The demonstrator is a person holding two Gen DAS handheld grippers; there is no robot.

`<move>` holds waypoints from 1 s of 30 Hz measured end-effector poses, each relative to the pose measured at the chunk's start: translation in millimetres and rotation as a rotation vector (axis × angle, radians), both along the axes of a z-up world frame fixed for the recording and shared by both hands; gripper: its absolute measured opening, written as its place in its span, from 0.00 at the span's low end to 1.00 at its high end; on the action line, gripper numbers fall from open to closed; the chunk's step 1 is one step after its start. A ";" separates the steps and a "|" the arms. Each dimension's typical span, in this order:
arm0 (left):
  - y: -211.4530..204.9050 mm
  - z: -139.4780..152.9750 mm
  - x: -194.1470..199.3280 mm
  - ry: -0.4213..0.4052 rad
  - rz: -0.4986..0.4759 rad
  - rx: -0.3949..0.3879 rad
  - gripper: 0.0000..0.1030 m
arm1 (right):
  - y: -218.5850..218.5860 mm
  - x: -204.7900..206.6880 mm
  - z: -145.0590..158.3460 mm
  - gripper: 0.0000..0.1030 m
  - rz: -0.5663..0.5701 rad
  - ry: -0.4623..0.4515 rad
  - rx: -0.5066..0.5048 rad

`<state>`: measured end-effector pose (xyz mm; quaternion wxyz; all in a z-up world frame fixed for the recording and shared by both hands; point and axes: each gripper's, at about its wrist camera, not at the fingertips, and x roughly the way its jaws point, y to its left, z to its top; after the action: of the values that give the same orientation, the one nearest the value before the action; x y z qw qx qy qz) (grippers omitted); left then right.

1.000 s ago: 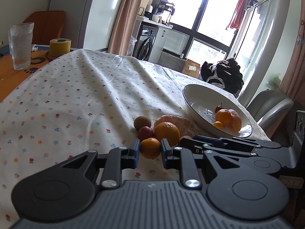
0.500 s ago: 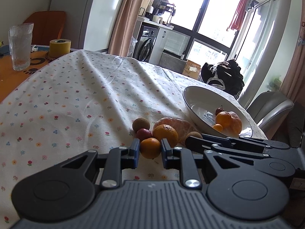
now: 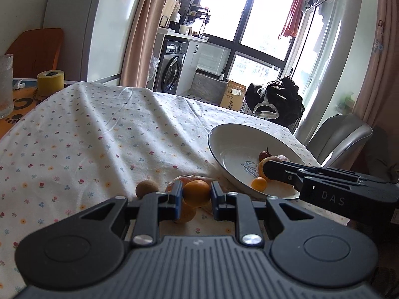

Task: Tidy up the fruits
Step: 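Carry both fruits over the white bowl and open both grippers to drop them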

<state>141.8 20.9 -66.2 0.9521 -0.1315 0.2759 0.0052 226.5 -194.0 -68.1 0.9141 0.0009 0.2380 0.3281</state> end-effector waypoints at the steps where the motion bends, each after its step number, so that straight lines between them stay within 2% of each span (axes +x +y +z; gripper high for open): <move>1: -3.1 1.2 2.3 -0.002 -0.008 0.007 0.21 | -4.9 2.0 -0.2 0.22 -0.014 0.000 0.009; 11: -39.1 8.2 22.7 -0.011 -0.065 0.024 0.21 | -40.7 13.7 -7.9 0.23 -0.071 0.000 0.056; 14: -47.0 12.0 27.1 -0.040 -0.075 0.004 0.21 | -49.7 16.7 -13.0 0.30 -0.081 -0.002 0.072; 16: -52.1 13.8 31.4 -0.052 -0.077 0.001 0.21 | -55.8 18.8 -17.2 0.30 -0.094 0.007 0.100; 25: -55.3 9.9 51.2 -0.006 -0.055 0.022 0.21 | -79.3 29.8 -37.0 0.30 -0.114 0.064 0.222; 30: -58.1 5.0 63.7 0.025 -0.048 0.036 0.21 | -84.7 28.8 -41.7 0.33 -0.104 0.084 0.254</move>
<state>205.5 -37.2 -61.2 0.9506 -0.1076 0.2908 -0.0109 255.3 -278.7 -109.8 0.9117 0.1426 0.2321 0.3076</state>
